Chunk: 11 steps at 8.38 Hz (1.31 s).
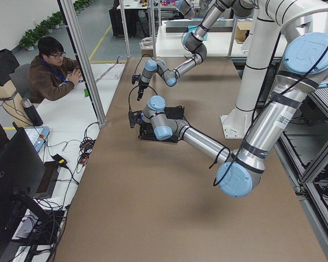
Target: Fold clothes
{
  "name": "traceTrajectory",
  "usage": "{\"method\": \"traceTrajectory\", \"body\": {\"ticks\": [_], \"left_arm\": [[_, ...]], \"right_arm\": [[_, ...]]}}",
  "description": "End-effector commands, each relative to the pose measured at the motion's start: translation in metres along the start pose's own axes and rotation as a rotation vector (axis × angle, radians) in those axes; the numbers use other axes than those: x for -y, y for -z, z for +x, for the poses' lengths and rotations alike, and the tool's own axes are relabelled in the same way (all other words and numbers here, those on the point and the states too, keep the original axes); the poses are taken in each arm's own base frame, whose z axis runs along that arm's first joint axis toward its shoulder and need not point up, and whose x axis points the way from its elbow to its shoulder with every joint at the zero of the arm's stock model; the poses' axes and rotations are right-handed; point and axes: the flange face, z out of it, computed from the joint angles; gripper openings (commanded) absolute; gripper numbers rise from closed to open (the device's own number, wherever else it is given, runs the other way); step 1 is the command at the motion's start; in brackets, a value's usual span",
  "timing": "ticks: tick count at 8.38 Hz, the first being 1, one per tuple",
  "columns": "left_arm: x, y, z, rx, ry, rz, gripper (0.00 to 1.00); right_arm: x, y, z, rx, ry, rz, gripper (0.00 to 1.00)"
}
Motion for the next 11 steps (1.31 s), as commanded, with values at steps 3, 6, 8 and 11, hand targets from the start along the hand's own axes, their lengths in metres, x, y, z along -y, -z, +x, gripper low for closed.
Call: {"method": "traceTrajectory", "body": {"ticks": [3,6,8,11], "left_arm": [[0.134,0.079,-0.085,0.281,-0.331,0.096,1.00],[0.153,0.097,-0.159,0.494,-0.455,0.186,1.00],[0.156,0.110,-0.202,0.628,-0.601,0.202,1.00],[0.164,0.149,-0.269,0.751,-0.759,0.154,1.00]], "right_arm": [[0.020,0.080,0.257,-0.167,0.226,-0.169,0.94],[-0.016,0.096,0.449,-0.273,0.382,-0.249,0.94],[-0.060,0.087,0.520,-0.423,0.365,-0.250,0.94],[-0.078,0.097,0.556,-0.451,0.399,-0.201,0.94]]}}
